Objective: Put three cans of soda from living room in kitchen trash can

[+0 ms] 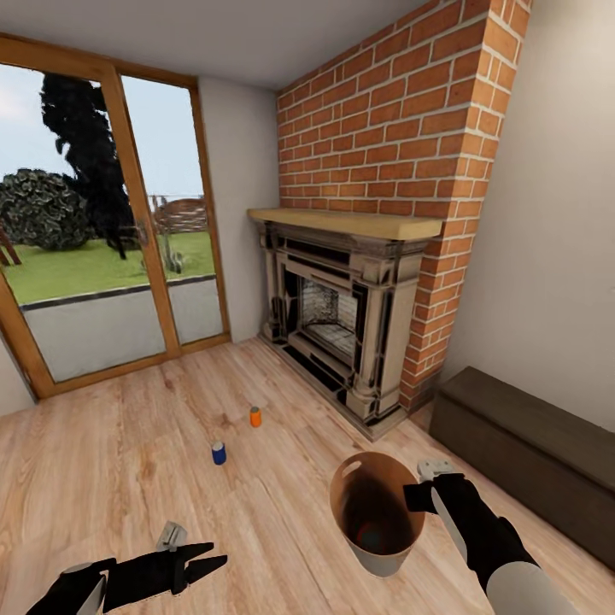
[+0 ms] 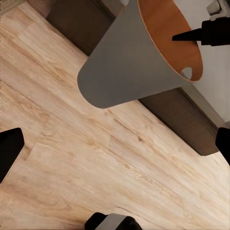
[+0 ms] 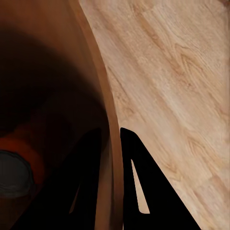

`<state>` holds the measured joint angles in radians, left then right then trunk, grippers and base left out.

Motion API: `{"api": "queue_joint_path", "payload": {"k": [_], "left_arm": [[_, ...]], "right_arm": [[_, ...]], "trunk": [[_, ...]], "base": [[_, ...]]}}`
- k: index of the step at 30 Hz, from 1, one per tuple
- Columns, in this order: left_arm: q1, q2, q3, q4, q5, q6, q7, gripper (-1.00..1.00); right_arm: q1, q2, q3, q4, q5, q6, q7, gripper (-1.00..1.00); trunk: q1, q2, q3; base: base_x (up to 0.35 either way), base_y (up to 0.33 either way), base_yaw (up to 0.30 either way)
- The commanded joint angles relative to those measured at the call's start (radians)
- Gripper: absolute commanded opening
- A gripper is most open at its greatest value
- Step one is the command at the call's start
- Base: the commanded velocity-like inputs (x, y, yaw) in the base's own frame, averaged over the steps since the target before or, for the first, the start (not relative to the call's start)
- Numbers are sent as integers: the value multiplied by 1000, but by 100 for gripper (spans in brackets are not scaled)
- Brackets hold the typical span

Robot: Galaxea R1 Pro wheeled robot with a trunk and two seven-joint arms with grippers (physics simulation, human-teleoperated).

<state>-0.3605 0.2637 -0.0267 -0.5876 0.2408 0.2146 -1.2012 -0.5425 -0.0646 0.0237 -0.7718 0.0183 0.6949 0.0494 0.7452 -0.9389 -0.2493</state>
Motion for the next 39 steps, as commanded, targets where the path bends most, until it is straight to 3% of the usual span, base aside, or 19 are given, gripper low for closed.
{"api": "queue_joint_path", "payload": {"k": [1,13,24,39], "left_arm": [[0,0,0,0,0,0,0,100],[0,0,0,0,0,0,0,100],[0,0,1,0,0,2,0,100],[0,0,1,0,0,0,-1,100]], "right_arm": [[-1,0,-1,0,-9,0,4,-100],[-1,0,-1,0,-9,0,3,-100],[-1,3,-1,0,-9,0,4,-100],[-1,6,-1,0,-9,0,3,-100]], "trunk": [[0,0,0],[0,0,0],[0,0,0],[0,0,0]], "base": [[311,1,-18],[337,14,-4],[297,177,0],[108,207,0]]}}
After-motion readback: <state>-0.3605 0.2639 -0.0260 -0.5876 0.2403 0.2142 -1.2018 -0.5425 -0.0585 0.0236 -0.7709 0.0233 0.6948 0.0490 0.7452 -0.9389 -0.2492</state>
